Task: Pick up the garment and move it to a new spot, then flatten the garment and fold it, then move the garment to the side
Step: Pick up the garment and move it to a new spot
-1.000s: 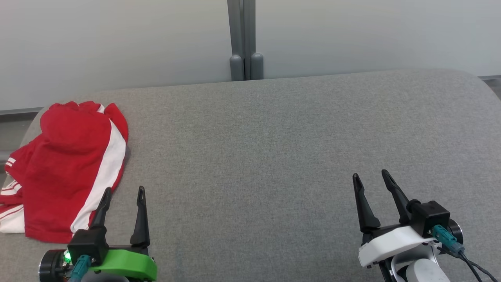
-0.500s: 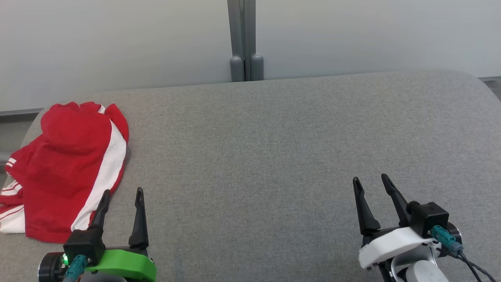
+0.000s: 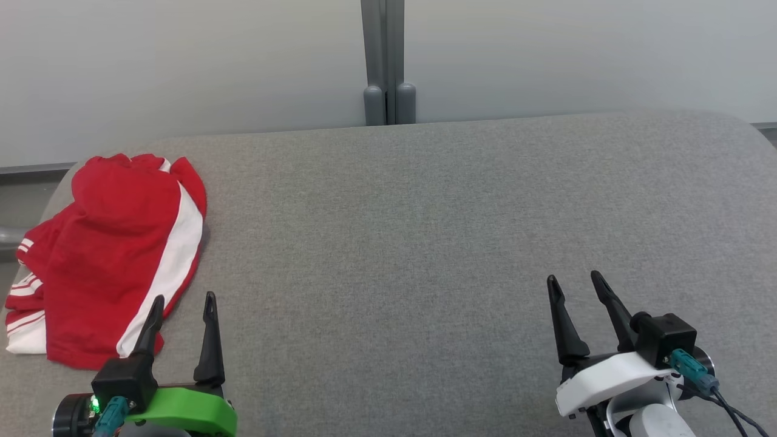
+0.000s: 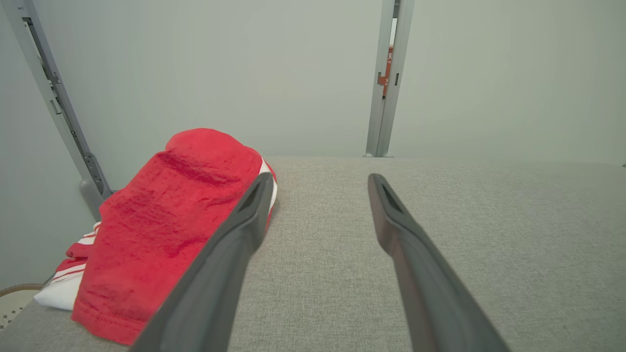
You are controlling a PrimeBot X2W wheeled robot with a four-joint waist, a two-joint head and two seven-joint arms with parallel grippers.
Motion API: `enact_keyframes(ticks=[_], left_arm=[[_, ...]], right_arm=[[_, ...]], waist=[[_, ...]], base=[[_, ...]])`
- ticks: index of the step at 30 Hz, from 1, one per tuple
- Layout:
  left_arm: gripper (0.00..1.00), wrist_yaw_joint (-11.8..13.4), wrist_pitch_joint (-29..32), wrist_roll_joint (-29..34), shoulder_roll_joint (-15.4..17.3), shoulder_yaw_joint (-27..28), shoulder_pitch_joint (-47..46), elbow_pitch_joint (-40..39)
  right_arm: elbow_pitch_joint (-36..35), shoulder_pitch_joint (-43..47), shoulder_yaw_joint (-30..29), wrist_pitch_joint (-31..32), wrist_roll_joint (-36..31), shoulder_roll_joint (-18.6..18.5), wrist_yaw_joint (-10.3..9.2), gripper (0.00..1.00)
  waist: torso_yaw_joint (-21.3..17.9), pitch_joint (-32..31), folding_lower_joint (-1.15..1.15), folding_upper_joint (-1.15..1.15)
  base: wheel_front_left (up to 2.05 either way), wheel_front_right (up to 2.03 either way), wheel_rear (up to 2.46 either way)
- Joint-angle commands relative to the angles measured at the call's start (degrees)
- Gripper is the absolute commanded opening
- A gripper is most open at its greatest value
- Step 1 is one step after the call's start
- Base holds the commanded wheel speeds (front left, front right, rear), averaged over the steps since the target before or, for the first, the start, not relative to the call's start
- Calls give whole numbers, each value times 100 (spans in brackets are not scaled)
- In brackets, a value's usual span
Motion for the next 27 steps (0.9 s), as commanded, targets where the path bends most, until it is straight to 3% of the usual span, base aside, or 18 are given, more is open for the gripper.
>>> enact_keyframes(ticks=[1,11,27], left_arm=[[100,44,-15,-22,65,31,64,9],[100,149,15,-70,199,135,114,-39],[100,249,8,-138,377,237,136,-99]], right_arm=[[-7,10,-3,15,34,-20,3,100],[39,55,92,-4,113,-20,3,100],[159,-18,192,-53,161,-21,3,100]], waist=[[68,13,0,0],[588,25,0,0],[1776,130,0,0]], base=[[0,0,0],[0,0,0],[0,0,0]])
